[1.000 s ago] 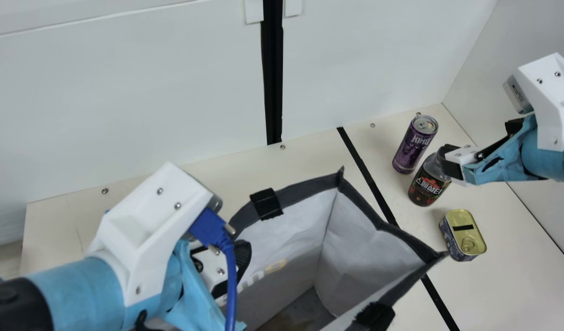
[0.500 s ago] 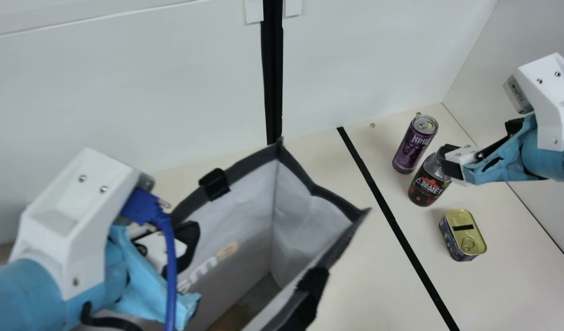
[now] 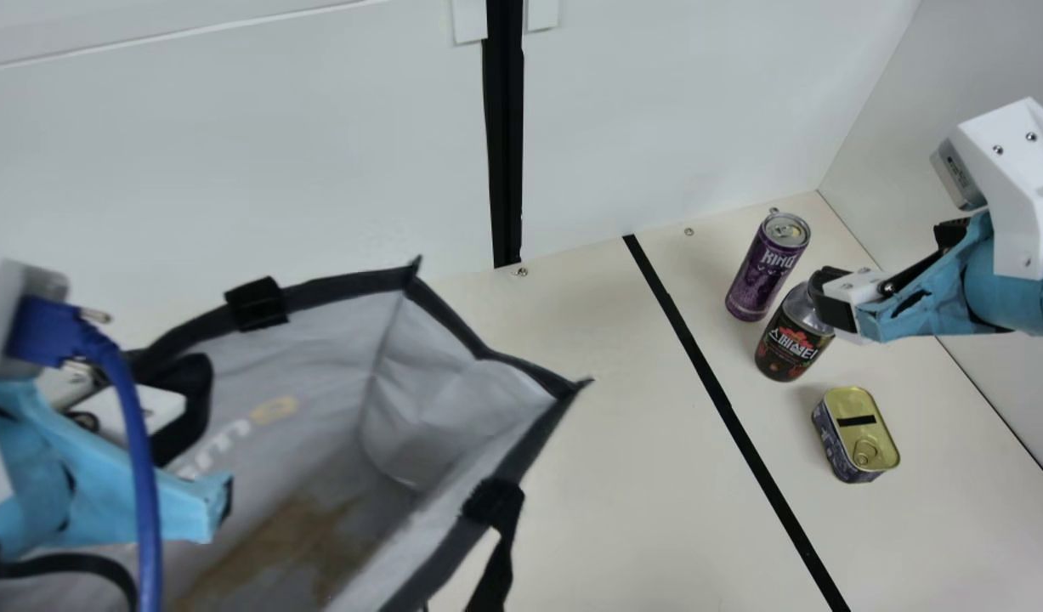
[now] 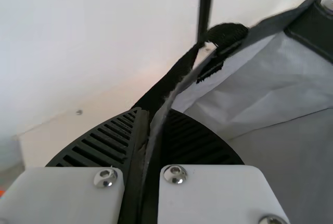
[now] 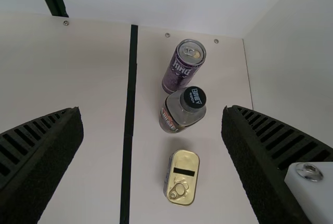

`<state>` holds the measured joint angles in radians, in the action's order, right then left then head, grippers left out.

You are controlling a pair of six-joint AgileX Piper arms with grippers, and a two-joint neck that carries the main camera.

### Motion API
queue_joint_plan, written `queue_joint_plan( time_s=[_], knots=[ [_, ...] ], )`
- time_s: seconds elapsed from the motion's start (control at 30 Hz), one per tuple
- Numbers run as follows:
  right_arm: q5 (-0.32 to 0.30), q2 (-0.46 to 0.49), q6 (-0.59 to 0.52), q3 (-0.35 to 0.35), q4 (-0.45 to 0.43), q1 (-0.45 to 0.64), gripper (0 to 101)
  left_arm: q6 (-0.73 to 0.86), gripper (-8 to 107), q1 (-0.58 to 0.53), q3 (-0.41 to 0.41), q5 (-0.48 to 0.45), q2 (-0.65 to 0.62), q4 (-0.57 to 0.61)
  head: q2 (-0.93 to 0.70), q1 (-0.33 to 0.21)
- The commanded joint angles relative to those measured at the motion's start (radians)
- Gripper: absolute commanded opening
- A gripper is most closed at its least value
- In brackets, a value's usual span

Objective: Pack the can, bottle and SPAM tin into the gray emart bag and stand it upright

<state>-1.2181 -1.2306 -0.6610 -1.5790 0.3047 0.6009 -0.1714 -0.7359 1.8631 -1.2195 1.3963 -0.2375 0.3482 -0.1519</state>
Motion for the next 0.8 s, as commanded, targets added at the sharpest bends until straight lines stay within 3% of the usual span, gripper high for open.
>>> queue_joint_plan(
  time_s=[0.0, 0.4, 0.77],
  knots=[
    [0.000, 0.000, 0.000, 0.000, 0.000, 0.000, 95, -0.028, -8, 0.002, 0.000, -0.001, -0.003, -0.063, 0.001, -0.023],
    [0.000, 0.000, 0.000, 0.000, 0.000, 0.000, 95, -0.179, -8, -0.036, -0.038, -0.001, -0.013, -0.382, 0.001, -0.023],
    [0.000, 0.000, 0.000, 0.000, 0.000, 0.000, 95, -0.340, -8, -0.118, -0.152, -0.001, -0.005, -0.618, 0.001, -0.023]
  ],
)
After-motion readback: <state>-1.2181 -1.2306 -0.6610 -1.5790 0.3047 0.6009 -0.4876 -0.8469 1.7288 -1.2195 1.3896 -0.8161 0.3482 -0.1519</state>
